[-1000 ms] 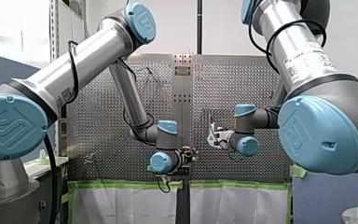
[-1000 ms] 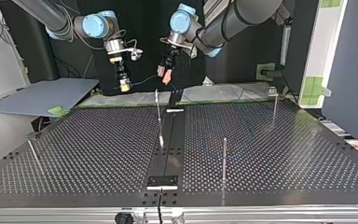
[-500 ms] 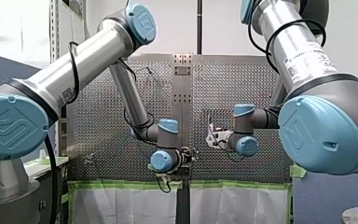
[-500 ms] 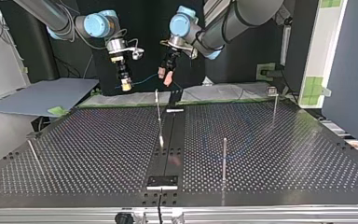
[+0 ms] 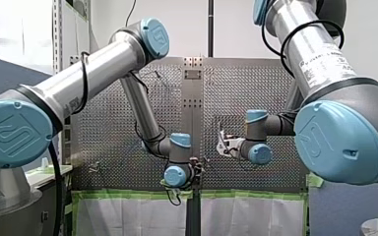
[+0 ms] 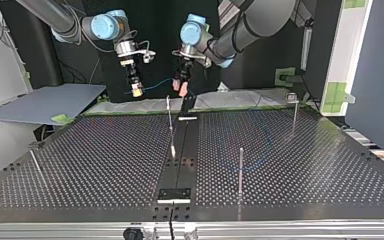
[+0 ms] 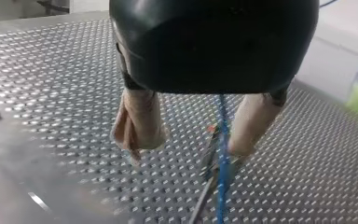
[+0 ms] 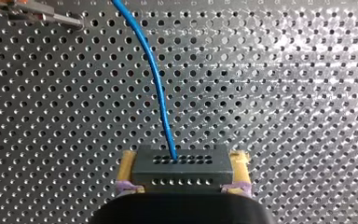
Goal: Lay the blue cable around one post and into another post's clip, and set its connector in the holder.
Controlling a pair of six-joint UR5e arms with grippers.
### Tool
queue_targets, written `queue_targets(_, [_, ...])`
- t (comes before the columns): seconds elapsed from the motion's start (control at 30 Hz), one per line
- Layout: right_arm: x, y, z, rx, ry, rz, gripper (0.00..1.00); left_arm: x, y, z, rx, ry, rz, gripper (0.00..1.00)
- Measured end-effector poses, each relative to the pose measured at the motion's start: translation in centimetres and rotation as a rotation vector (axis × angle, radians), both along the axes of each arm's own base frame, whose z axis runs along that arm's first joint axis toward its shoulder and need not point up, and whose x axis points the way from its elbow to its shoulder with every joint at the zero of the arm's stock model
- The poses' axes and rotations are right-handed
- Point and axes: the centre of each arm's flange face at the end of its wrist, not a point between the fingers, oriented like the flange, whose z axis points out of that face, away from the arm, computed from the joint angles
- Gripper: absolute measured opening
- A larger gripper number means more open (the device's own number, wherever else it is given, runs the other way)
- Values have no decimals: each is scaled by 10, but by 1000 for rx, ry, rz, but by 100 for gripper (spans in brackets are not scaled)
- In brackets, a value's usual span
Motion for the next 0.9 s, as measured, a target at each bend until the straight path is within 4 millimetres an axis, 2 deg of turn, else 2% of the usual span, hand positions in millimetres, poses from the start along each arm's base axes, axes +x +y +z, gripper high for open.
queue_targets(0.07, [0, 0, 0, 1, 1, 1, 0, 3, 1, 1, -5, -16, 19, 24])
queue_targets(0.1, [0, 0, 0, 1, 1, 1, 0, 5, 2, 2, -9, -26, 32, 24])
queue_targets(0.13, [0, 0, 0, 1, 1, 1, 0, 6, 2, 3, -13, -35, 42, 15])
queue_targets(0.43, [-5, -4, -6, 0, -4, -19, 0, 13, 0, 10, -21, -110, 66, 15])
queue_targets(0.77, [-15, -21, -42, 32, 10, -79, 0, 10, 0, 7, 75, -121, 69, 15])
queue_targets(0.9, [-20, -28, -60, 51, 22, -96, 0, 15, -1, -4, 122, -125, 58, 15])
